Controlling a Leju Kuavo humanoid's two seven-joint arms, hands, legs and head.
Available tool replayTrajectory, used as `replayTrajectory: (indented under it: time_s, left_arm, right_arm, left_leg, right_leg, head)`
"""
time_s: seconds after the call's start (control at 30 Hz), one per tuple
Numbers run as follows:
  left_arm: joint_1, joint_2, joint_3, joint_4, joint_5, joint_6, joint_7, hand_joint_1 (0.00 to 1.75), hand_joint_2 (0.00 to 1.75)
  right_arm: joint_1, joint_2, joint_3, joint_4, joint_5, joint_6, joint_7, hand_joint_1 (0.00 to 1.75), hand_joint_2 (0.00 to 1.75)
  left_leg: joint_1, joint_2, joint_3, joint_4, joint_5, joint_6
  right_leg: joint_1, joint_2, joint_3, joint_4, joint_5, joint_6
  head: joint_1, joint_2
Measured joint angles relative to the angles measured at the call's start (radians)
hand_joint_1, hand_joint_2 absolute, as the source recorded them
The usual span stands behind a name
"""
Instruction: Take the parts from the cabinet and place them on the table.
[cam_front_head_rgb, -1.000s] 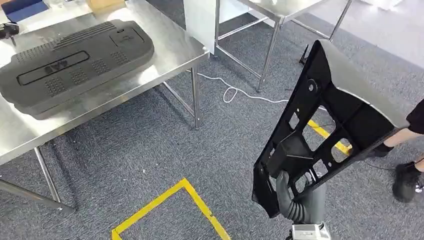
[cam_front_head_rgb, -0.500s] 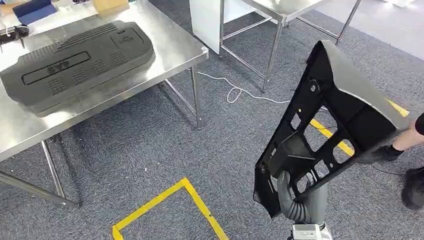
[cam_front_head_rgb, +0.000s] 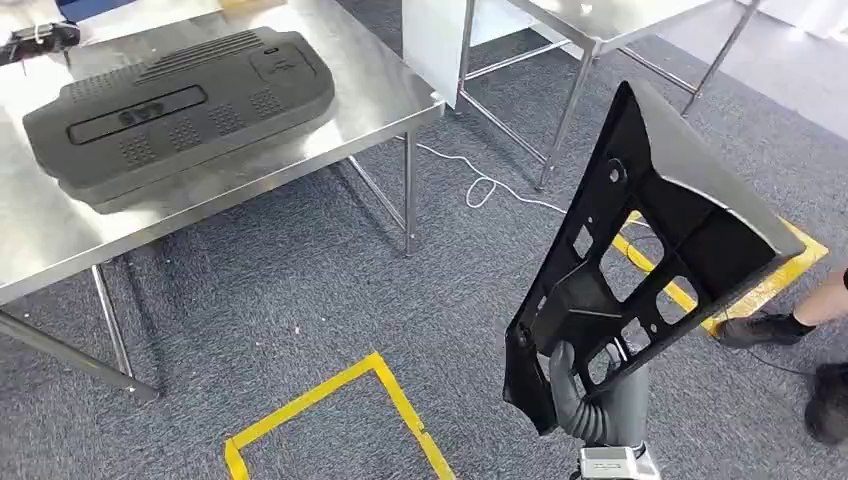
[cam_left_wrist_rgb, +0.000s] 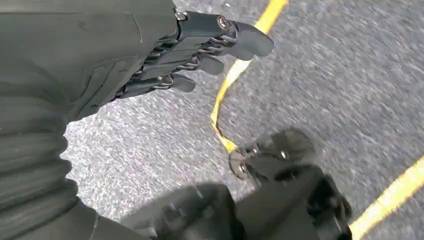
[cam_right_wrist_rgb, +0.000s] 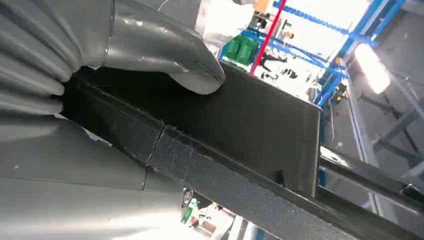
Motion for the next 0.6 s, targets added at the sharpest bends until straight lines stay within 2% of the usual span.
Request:
replayTrajectory:
  time_s: [0.03,0.1,0.13,0.17,0.2,0.23,0.27,0.3,0.33,0.37,0.43,0.47,0.5,0.53,0.57,0.6]
  left_arm:
    - [-0.001,0.001,0.001,0.0,0.0,0.0,0.0,0.0,1.75]
    - [-0.001,0.001,0.002,0.0,0.0,0.002,0.0,0.0,1.75]
    - [-0.001,0.001,0.002,0.0,0.0,0.001,0.0,0.0,1.75]
    - [-0.001,0.001,0.002,0.0,0.0,0.001,0.0,0.0,1.75]
    - [0.0,0.001,0.003,0.0,0.0,0.001,0.0,0.0,1.75]
    - [0.0,0.0,0.003,0.0,0.0,0.0,0.0,0.0,1.75]
    - [0.0,-0.001,0.003,0.0,0.0,0.0,0.0,0.0,1.75]
    - [-0.001,-0.002,0.003,0.0,0.0,0.0,0.0,0.0,1.75]
    - [-0.002,-0.002,0.003,0.0,0.0,0.0,0.0,0.0,1.75]
    - [-0.001,-0.002,0.003,0.0,0.0,0.0,-0.001,0.0,1.75]
    - [0.001,-0.002,0.005,0.0,0.0,0.0,0.0,0.0,1.75]
    - [0.002,-0.002,0.006,0.0,0.0,0.0,0.0,0.0,1.75]
    - [0.003,-0.002,0.006,0.0,0.0,0.0,-0.001,0.0,1.75]
    - [0.002,-0.002,0.006,0.0,0.0,0.0,-0.001,0.0,1.75]
    - [0.001,-0.002,0.006,0.0,0.0,0.0,-0.001,0.0,1.75]
    - [0.001,-0.002,0.007,0.0,0.0,0.0,-0.001,0.0,1.75]
  right_arm:
    - [0.0,0.0,0.0,0.0,0.001,0.0,0.0,1.75,1.75]
    - [0.001,0.0,0.0,0.0,0.002,0.0,0.0,1.75,1.75]
    - [0.001,0.0,0.001,0.002,0.002,0.0,0.0,1.75,1.75]
    - [0.001,0.0,0.001,0.003,0.002,0.0,0.0,1.75,1.75]
    - [0.001,0.0,0.001,0.003,0.002,0.0,0.0,1.75,1.75]
    - [0.001,0.0,0.001,0.003,0.002,0.0,0.0,1.75,1.75]
    - [0.001,0.0,0.001,0.003,0.002,0.0,0.0,1.75,1.75]
    - [0.0,-0.001,0.001,0.003,0.002,0.0,0.0,1.75,1.75]
    - [0.0,0.0,0.001,0.003,0.003,0.0,0.0,1.75,1.75]
    - [0.0,0.0,0.001,0.003,0.003,0.0,0.0,1.75,1.75]
    - [0.0,-0.001,0.0,0.004,0.003,0.0,0.0,1.75,1.75]
    - [0.0,-0.001,0.0,0.004,0.003,0.0,0.0,1.75,1.75]
    - [0.0,-0.001,0.0,0.003,0.003,0.0,0.0,1.75,1.75]
    - [0.001,0.0,0.0,0.003,0.004,0.0,0.0,1.75,1.75]
    - [0.002,0.0,-0.001,0.004,0.004,0.0,0.0,1.75,1.75]
    - [0.002,0.0,-0.001,0.004,0.004,0.0,0.0,1.75,1.75]
  left_leg:
    - [0.0,-0.004,-0.003,0.0,0.001,0.006]
    - [-0.001,-0.015,-0.007,0.0,0.003,0.009]
    - [-0.002,-0.023,-0.009,0.0,0.003,0.01]
    - [-0.001,-0.029,-0.009,0.001,0.004,0.01]
    - [-0.001,-0.037,-0.008,0.001,0.004,0.01]
    - [0.0,-0.045,-0.007,0.001,0.004,0.009]
    - [0.001,-0.054,-0.006,0.001,0.006,0.007]
    - [0.001,-0.063,-0.006,0.001,0.007,0.002]
    - [-0.009,-0.071,-0.008,0.006,0.005,-0.005]
    - [-0.007,-0.073,-0.009,0.003,0.008,-0.011]
    - [-0.003,-0.081,-0.012,-0.005,0.015,-0.023]
    - [-0.002,-0.079,-0.014,-0.002,0.015,-0.028]
    - [-0.003,-0.046,-0.019,0.014,0.002,-0.031]
    - [-0.005,-0.022,-0.038,0.061,-0.032,-0.033]
    - [-0.004,-0.016,-0.072,0.135,-0.075,-0.036]
    - [-0.003,-0.013,-0.112,0.22,-0.113,-0.038]
  right_leg:
    - [0.0,0.01,-0.029,0.06,-0.031,-0.006]
    - [0.0,0.018,-0.108,0.218,-0.089,-0.013]
    - [-0.001,0.02,-0.144,0.284,-0.107,-0.011]
    - [-0.001,0.021,-0.153,0.297,-0.104,-0.005]
    - [-0.001,0.021,-0.139,0.259,-0.079,0.005]
    - [-0.003,0.022,-0.102,0.185,-0.044,0.016]
    - [-0.005,0.029,-0.053,0.086,-0.006,0.025]
    - [-0.01,0.062,-0.001,-0.014,0.022,0.029]
    - [-0.004,0.066,0.003,-0.032,0.024,0.016]
    - [-0.005,0.055,-0.001,-0.031,0.028,0.008]
    - [0.003,0.05,0.005,-0.029,0.031,-0.006]
    - [-0.008,0.039,0.005,-0.036,0.038,-0.017]
    - [-0.011,0.033,0.007,-0.037,0.04,-0.021]
    - [-0.011,0.026,0.008,-0.037,0.039,-0.031]
    - [-0.008,0.019,0.009,-0.037,0.038,-0.037]
    - [-0.007,0.009,0.009,-0.037,0.037,-0.039]
  head:
    - [0.002,0.0]
    - [0.002,0.0]
    - [0.001,0.0]
    - [0.001,0.0]
    - [0.002,0.0]
    - [0.002,0.0]
    - [0.002,0.0]
    - [0.003,0.0]
    - [0.003,0.0]
    - [0.001,0.0]
    - [0.002,0.0]
    - [0.002,0.0]
    - [0.0,0.0]
    - [-0.007,0.0]
    - [-0.007,0.0]
    - [-0.007,0.0]
